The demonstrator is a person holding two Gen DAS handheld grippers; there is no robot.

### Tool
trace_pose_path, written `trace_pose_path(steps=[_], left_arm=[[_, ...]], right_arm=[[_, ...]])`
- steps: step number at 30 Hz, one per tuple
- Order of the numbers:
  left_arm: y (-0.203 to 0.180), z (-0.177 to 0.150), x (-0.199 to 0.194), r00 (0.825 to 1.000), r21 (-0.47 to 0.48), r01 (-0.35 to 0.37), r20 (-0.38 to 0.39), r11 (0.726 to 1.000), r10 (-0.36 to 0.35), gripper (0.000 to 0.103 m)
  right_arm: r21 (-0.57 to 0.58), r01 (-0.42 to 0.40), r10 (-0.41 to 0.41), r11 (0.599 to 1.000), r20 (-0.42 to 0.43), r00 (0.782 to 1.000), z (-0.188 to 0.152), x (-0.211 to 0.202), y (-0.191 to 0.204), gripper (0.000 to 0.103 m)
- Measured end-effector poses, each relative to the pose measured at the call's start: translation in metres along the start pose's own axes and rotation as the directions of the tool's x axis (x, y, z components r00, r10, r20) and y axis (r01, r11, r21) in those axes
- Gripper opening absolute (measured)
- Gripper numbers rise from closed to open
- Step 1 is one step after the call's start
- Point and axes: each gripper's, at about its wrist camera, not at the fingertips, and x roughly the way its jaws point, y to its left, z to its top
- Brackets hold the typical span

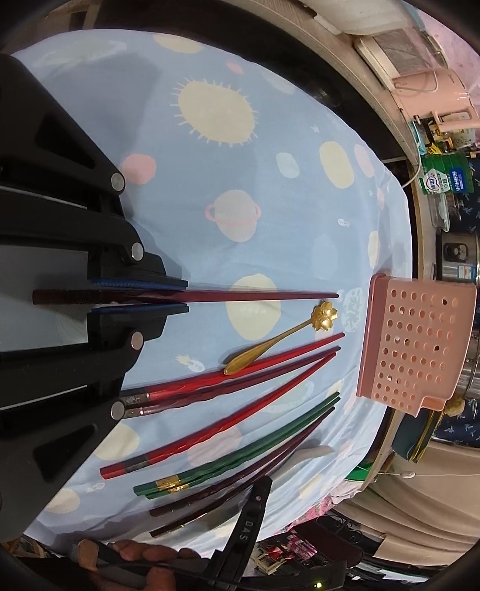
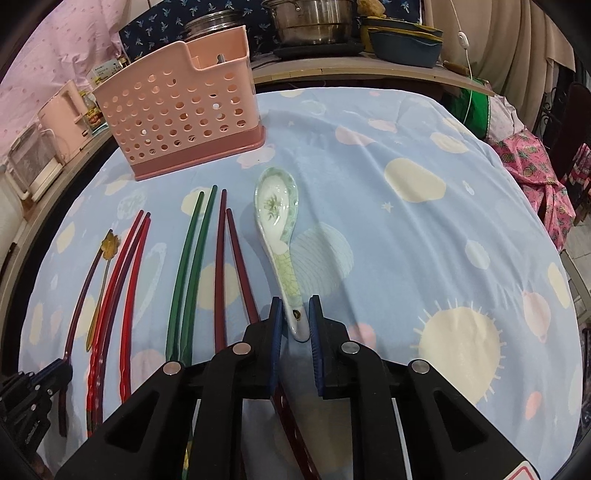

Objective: Organize utensils
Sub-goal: 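Lower the right tool onto the white ceramic spoon and close on its handle, then lift the chopstick with the left tool while the right tool lifts the spoon toward the basket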

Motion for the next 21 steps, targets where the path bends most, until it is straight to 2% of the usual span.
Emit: trace_pose_path(steps=[5,10,16,21], left_arm=[[0.005,-0.005,-0.007,0.999,-0.027,0.034,-0.013,0.999,-0.034,0.006],[0.007,-0.013,-0.026,0.999,-0.041,0.046,0.0,0.998,-0.046,0.006],[0.01,-0.007,-0.065,0.996,-0.055,0.049,0.071,0.997,-0.045,0.006],[0.014,0.012,-0.095,0.989,-0.064,0.056,0.14,0.996,-0.046,0.006]], right_arm=[[0.029,-0.003,0.003,1.0,-0.004,1.0,-0.022,-0.024,-0.005,0.01],[0.067,-0.019,0.017,0.998,0.028,0.999,-0.044,-0.061,-0.012,0.008],[0.106,-0.047,0.035,0.993,0.106,0.994,-0.052,-0.111,-0.015,0.006],[0.109,-0.071,0.051,0.991,0.173,0.984,-0.037,-0.143,-0.011,0.006]])
